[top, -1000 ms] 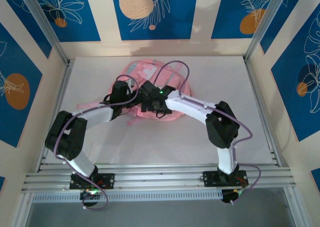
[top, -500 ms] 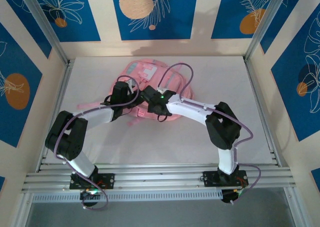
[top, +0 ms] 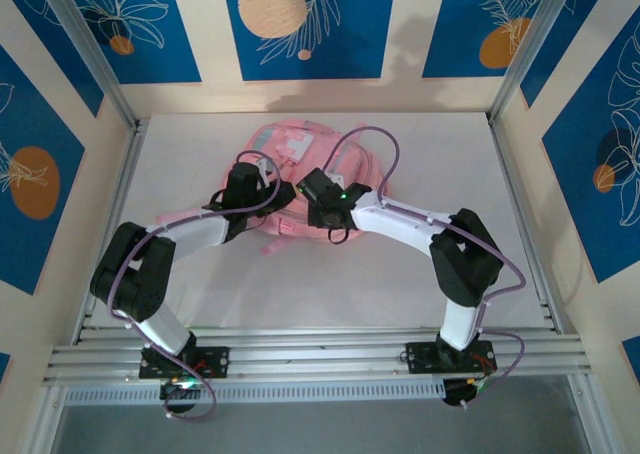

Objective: Pack the student bag

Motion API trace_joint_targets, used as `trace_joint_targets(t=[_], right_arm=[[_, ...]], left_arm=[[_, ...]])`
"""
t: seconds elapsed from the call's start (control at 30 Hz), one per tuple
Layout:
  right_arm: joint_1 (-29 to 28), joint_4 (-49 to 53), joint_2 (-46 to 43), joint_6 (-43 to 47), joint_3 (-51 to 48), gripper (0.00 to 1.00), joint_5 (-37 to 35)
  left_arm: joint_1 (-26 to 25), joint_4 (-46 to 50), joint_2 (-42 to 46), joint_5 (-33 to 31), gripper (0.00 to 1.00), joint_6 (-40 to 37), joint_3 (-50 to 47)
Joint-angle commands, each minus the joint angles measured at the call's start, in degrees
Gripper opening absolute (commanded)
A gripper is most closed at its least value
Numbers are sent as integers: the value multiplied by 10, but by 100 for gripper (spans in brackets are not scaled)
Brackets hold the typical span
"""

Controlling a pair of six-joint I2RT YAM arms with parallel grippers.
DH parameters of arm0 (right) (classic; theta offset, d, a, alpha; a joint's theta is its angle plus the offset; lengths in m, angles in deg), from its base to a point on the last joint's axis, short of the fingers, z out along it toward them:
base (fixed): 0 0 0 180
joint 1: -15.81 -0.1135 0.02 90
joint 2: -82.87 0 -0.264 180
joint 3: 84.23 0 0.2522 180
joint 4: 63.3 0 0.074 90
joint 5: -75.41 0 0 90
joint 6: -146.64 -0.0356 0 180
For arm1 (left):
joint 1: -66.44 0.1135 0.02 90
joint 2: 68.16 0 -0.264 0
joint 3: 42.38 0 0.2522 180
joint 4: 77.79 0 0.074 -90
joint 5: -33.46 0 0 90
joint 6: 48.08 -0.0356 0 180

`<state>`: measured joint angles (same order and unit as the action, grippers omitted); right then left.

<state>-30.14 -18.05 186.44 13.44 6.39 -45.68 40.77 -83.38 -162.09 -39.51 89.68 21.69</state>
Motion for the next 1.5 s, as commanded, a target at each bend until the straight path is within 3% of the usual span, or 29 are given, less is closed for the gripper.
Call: trace_joint_targets(t=[0.0, 0.07, 0.2, 0.37, 0.67, 0.7, 0.77, 0.97, 1.13, 1.3, 1.47], right_arm=[[3, -36, 32, 50, 29, 37, -49], [4, -37, 35, 56, 32, 33, -55], [5, -42, 21, 68, 23, 13, -40], [17, -39, -6, 92, 1, 1, 13], [108, -39, -60, 134, -43, 0, 283], [120, -41, -63, 141, -47, 1, 320], [136, -27, -67, 143, -48, 8, 329], [141, -25, -100, 154, -62, 22, 287], [116, -49, -97, 153, -67, 42, 269], [75, -35, -62, 128, -43, 45, 168], [67, -18, -26, 115, -26, 44, 139]], left_arm=[[-1, -3, 27, 20, 0, -15, 13], [-1, -1, 29, 19, 0, -16, 11], [1, 7, 30, 9, 0, -26, 13], [12, 5, 14, 4, 0, -30, 20], [30, 21, 1, 6, 0, -49, 37], [30, 23, 1, 5, 0, -50, 37], [30, 24, 3, 6, 0, -51, 37], [30, 28, 11, 7, 0, -52, 38], [30, 27, 11, 11, 0, -50, 39], [30, 26, 15, 11, 0, -49, 36], [30, 27, 21, 10, 0, -52, 32]])
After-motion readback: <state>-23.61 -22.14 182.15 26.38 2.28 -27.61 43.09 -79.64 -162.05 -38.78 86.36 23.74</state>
